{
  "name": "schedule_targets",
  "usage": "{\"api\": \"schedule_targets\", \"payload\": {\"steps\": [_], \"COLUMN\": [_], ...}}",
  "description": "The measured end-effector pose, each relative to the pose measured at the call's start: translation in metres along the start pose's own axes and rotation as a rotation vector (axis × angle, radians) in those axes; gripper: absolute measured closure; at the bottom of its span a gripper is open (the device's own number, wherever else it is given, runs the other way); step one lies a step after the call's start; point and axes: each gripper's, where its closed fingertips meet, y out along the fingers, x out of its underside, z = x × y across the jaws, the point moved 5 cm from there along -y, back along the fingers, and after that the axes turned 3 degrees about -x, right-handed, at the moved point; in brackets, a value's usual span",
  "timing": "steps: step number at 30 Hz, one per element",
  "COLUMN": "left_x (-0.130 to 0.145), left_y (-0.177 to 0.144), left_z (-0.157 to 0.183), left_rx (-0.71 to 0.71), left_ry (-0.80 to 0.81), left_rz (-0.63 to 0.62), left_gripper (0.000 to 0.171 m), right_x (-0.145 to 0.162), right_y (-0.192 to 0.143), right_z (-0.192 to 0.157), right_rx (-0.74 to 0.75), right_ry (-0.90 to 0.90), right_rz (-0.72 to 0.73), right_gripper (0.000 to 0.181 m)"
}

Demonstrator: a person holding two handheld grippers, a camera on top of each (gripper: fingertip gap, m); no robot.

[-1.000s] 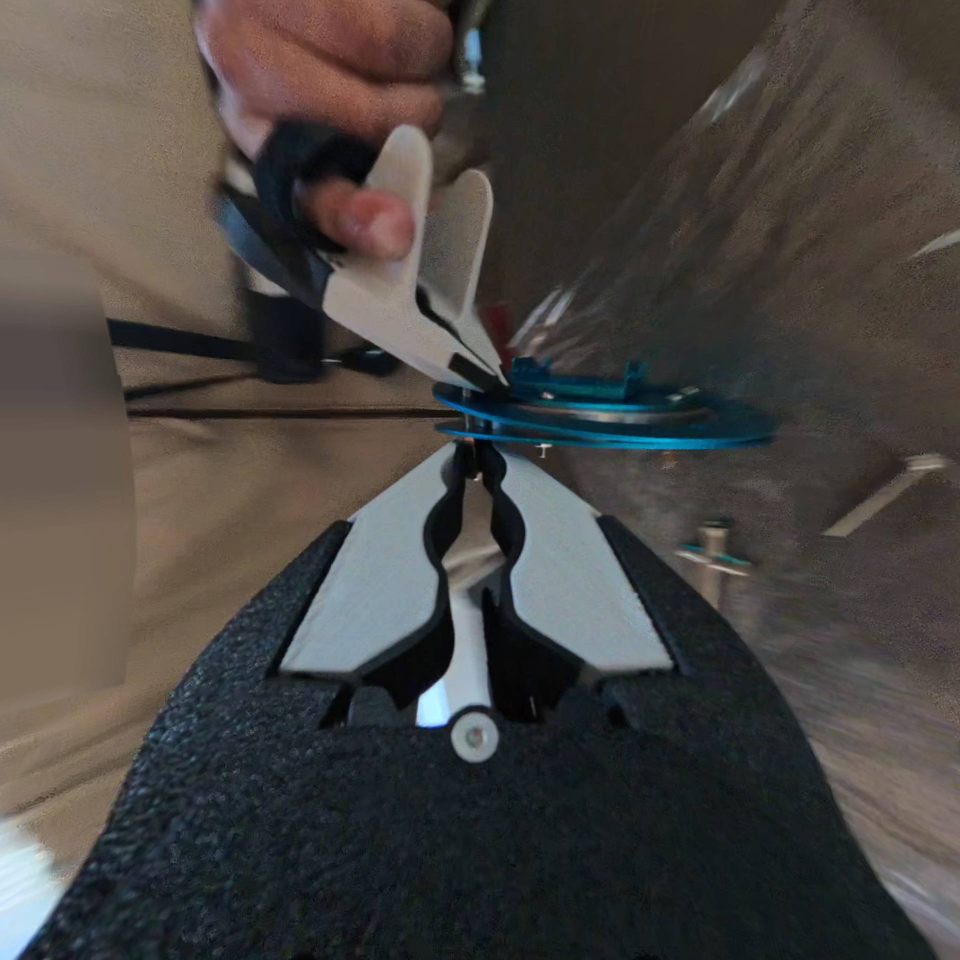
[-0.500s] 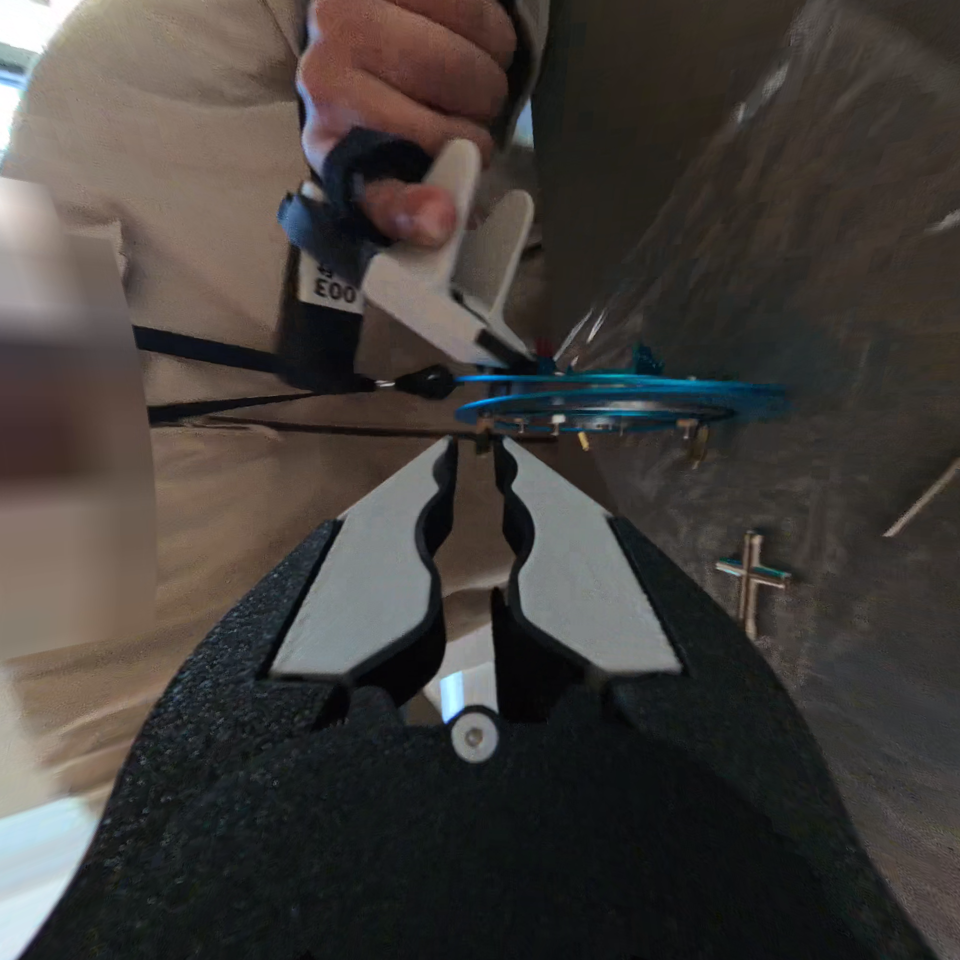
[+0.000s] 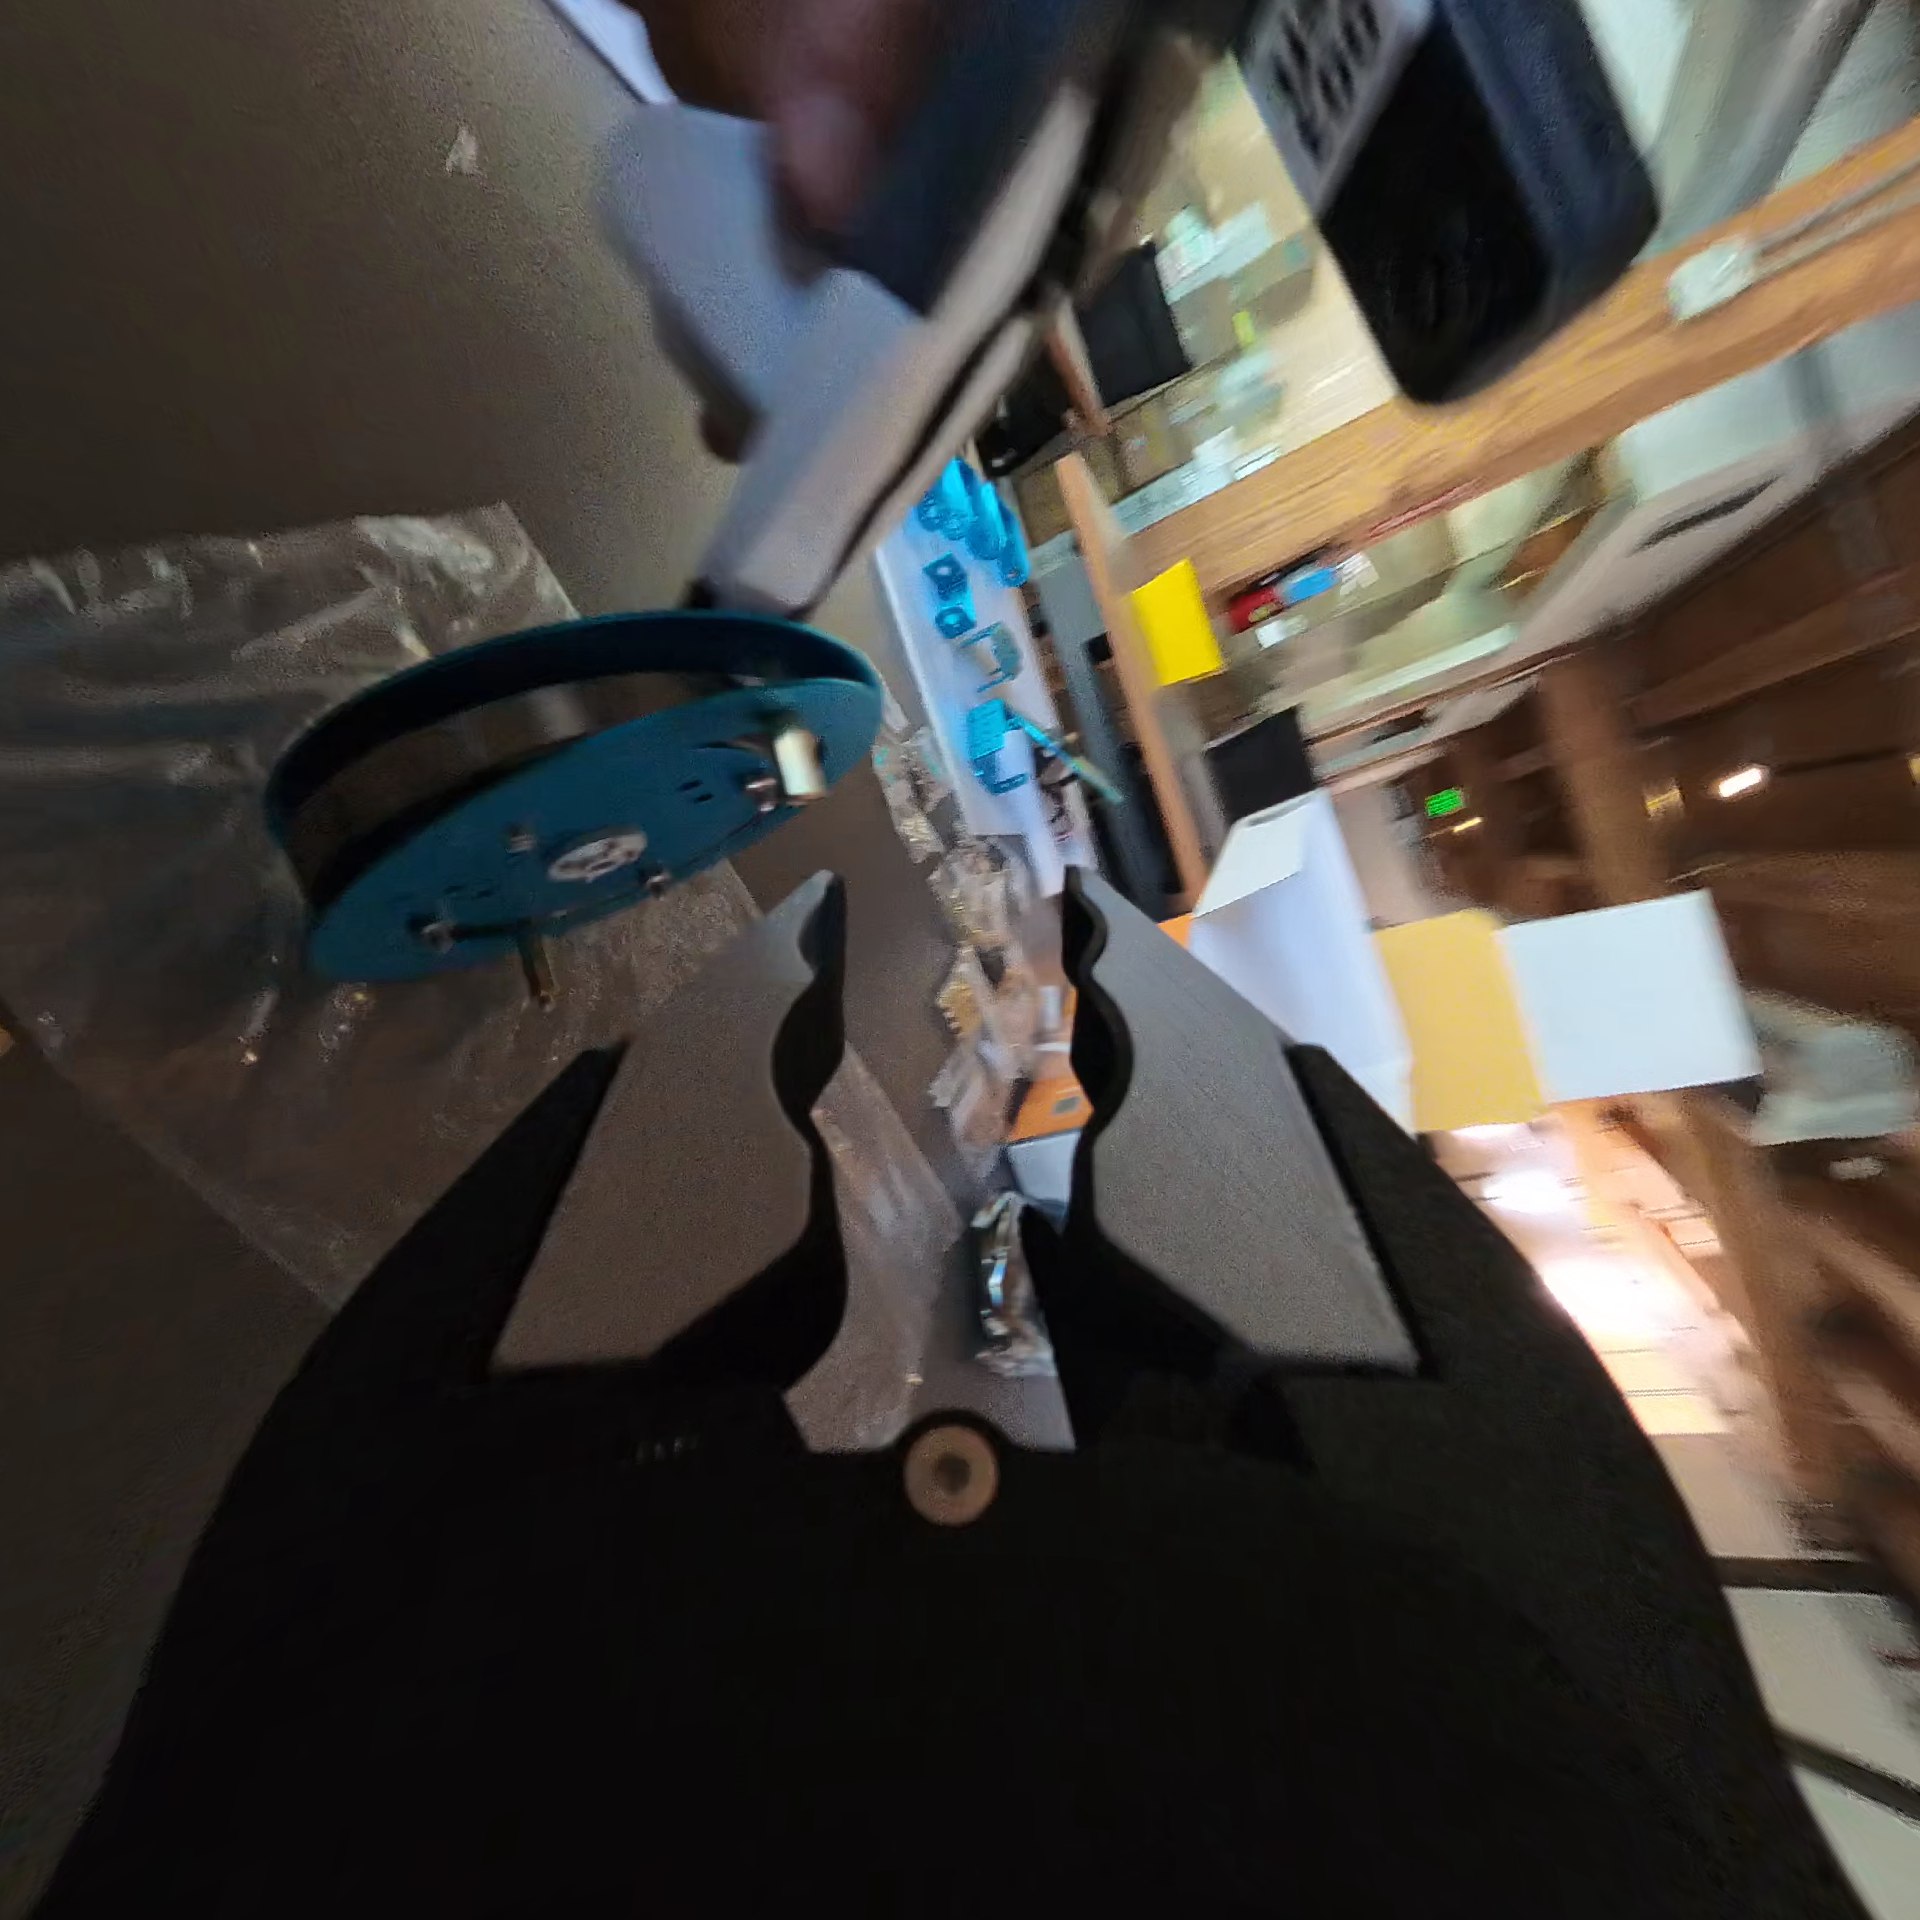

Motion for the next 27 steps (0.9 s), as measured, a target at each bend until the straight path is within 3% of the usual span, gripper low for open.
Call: {"api": "schedule_targets", "payload": {"steps": [7,11,14,16,19,24,27], "left_x": [-0.007,-0.006,-0.003,-0.003,-0.002,0.006,0.009], "left_y": [-0.005,-0.007,-0.009,-0.012,-0.014,0.001,0.013], "left_z": [-0.011,-0.018,-0.021,-0.019,-0.012,0.001,0.0], "left_rx": [0.214,0.257,0.183,0.027,-0.261,-0.818,-1.181], "left_ry": [-0.198,-0.226,-0.143,0.042,0.315,0.801,1.08], "left_rz": [-0.012,0.01,0.034,0.05,0.063,0.064,0.092], "left_gripper": [0.169,0.169,0.169,0.169,0.169,0.17,0.17], "right_x": [-0.011,-0.01,-0.011,-0.013,-0.015,-0.014,-0.007], "right_y": [0.024,0.039,0.043,0.046,0.049,0.05,0.059], "right_z": [-0.03,-0.022,-0.021,-0.017,-0.006,0.004,0.012], "right_rx": [0.177,0.275,0.227,0.102,-0.242,-0.737,-1.156], "right_ry": [-0.383,-0.426,-0.396,-0.317,-0.023,0.21,0.553], "right_rz": [0.033,0.03,0.026,0.008,-0.006,-0.146,-0.278], "right_gripper": [0.15,0.166,0.176,0.177,0.178,0.178,0.178]}}
